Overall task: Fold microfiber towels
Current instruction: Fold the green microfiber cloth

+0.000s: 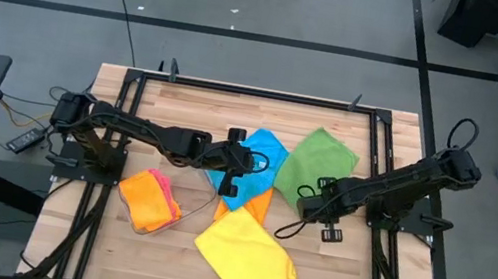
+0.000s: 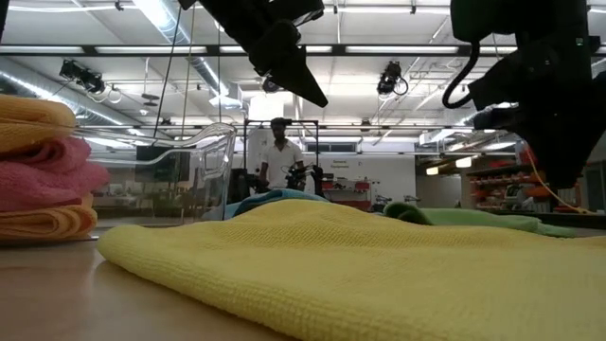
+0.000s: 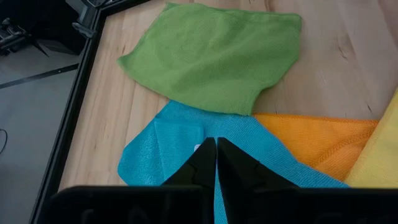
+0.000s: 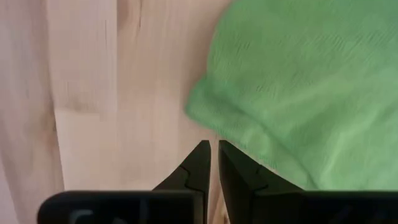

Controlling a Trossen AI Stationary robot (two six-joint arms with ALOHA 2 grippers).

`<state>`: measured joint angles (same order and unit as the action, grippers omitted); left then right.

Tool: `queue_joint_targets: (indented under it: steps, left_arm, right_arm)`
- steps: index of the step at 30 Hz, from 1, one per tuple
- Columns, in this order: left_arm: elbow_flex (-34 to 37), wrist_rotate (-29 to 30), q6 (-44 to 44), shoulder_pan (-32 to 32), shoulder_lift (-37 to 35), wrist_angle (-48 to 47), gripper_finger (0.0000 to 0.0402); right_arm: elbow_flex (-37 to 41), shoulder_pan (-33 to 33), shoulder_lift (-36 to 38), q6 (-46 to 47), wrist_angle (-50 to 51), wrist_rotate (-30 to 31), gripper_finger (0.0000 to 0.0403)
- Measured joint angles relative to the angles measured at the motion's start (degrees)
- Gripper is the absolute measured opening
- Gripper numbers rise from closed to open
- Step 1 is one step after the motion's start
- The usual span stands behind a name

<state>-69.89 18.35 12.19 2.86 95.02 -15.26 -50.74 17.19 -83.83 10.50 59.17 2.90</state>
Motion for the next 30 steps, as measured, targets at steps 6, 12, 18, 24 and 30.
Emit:
queue_joint_targets:
  steps: [6,12,18,24,30]
  left_arm:
    - [0.0,0.0,0.0,0.0,0.0,0.1,0.0014]
    - [0.0,0.0,0.0,0.0,0.0,0.1,0.0024]
    - [0.0,0.0,0.0,0.0,0.0,0.2,0.0023]
    - [0.0,0.0,-1.0,0.0,0.0,0.4,0.0014]
    - [0.0,0.0,-1.2,0.0,0.0,0.4,0.0021]
  right_arm:
    - [0.8,-0.1,0.0,1.6,-6.2,0.6,0.0043]
    - [4.5,3.3,0.0,-1.7,-19.9,4.5,0.0095]
    - [7.3,5.6,0.0,-3.1,-22.8,11.2,0.0158]
    - [13.9,5.9,0.0,-4.7,-32.0,13.2,0.0158]
    - [14.8,5.9,0.0,-5.0,-32.1,15.7,0.0126]
